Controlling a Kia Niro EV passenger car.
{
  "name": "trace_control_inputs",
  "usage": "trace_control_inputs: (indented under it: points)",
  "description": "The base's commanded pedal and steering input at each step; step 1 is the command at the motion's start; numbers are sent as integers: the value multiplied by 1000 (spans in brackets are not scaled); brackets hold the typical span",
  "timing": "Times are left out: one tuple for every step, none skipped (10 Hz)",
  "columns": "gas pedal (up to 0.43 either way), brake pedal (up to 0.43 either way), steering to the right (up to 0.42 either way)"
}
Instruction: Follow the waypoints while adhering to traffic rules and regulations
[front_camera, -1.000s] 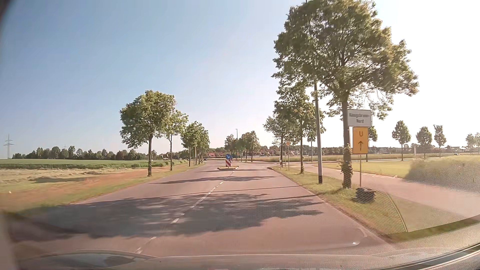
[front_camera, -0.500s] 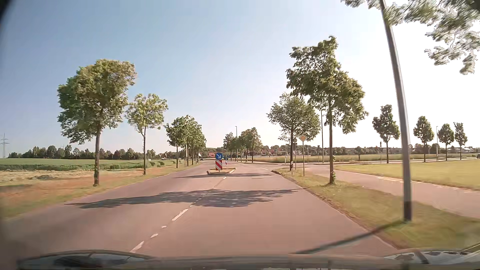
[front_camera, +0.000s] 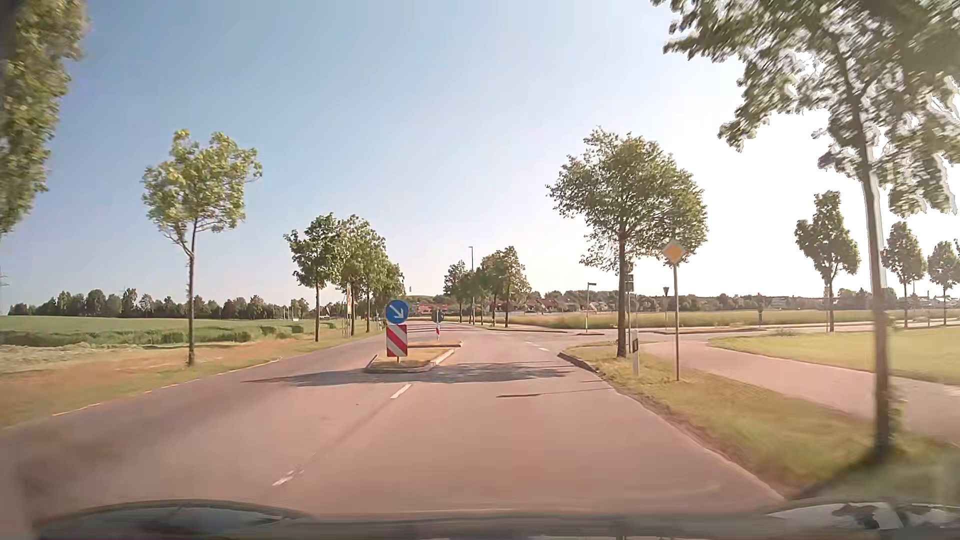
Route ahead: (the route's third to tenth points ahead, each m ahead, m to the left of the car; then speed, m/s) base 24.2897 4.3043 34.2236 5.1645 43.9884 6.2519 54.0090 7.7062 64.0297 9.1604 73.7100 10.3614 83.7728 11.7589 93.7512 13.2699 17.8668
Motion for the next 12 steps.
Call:
trace_control_inputs:
  points:
    - [118, 12, -2]
    - [130, 12, -3]
    - [130, 12, -5]
    - [130, 12, -8]
    - [130, 12, -11]
    - [130, 12, -16]
    - [130, 6, -17]
    - [130, 12, -17]
    - [130, 12, -17]
    - [130, 12, -18]
    - [130, 12, -21]
    - [138, 12, -24]
